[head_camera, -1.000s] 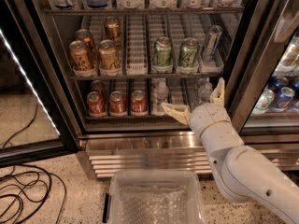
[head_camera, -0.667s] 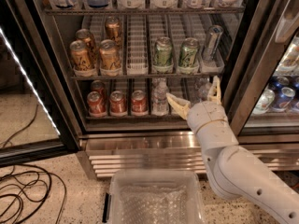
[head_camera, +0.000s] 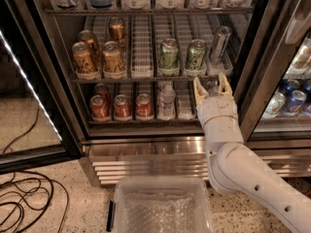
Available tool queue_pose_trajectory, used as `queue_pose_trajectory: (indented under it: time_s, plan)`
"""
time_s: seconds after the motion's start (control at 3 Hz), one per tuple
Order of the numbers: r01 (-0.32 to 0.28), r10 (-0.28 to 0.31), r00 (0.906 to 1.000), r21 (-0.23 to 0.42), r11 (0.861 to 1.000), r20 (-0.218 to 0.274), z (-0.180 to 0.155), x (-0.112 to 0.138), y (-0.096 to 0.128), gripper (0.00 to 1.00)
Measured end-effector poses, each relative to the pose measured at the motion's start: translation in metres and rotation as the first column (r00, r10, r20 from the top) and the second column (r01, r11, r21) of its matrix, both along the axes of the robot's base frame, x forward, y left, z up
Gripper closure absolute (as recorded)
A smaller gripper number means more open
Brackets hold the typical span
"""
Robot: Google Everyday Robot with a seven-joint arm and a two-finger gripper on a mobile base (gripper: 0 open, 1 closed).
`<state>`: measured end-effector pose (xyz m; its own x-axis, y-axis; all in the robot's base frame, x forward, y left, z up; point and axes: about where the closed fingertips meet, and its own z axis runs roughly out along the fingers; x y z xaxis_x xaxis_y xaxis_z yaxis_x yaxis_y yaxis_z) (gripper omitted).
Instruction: Pick redbull can from middle shelf of fridge
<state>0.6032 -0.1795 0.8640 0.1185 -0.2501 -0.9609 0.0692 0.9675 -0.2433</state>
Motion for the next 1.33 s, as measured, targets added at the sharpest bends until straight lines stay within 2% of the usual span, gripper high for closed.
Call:
queue_pose_trajectory:
  time_s: [0.33, 0.67, 1.33]
  plan:
    - [0.075, -0.076, 0.9968, 0.021, 0.997, 0.026, 0.007, 0.010, -0.020, 0.41]
    - [0.108, -0.109, 0.9935, 0.039, 0.993, 0.031, 0.009, 0.021, -0.033, 0.38]
    - [0.108, -0.109, 0.9938, 0.049, 0.993, 0.023, 0.013, 0.047, -0.053, 0.44]
